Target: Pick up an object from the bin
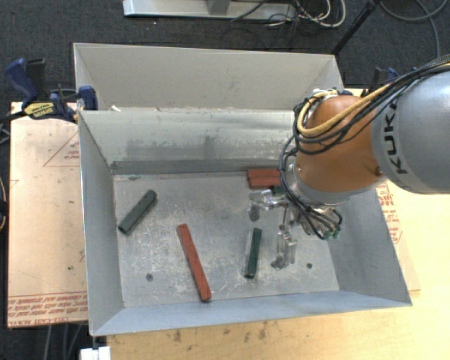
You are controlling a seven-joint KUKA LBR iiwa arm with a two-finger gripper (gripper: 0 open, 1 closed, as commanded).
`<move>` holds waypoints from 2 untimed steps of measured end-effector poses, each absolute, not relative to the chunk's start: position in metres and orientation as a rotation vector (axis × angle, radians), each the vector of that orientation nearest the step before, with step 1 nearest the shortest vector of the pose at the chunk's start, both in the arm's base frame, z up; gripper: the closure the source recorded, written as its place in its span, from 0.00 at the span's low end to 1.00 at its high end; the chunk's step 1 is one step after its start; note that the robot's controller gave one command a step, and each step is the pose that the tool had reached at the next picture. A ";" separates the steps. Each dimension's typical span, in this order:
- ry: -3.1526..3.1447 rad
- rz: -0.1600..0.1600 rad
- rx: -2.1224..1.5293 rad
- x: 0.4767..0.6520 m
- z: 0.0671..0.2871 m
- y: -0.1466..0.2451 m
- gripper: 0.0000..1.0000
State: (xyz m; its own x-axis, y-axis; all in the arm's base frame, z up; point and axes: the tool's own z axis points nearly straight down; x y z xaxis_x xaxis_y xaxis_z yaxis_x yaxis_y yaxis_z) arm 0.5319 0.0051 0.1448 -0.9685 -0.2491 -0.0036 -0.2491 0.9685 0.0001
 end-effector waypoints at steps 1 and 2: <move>3.084 0.002 -0.589 0.559 0.099 0.000 0.00; 2.981 0.003 -0.992 0.509 0.074 0.025 1.00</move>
Offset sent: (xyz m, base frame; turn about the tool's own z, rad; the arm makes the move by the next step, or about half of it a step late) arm -0.0231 0.0183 -0.0699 -0.3907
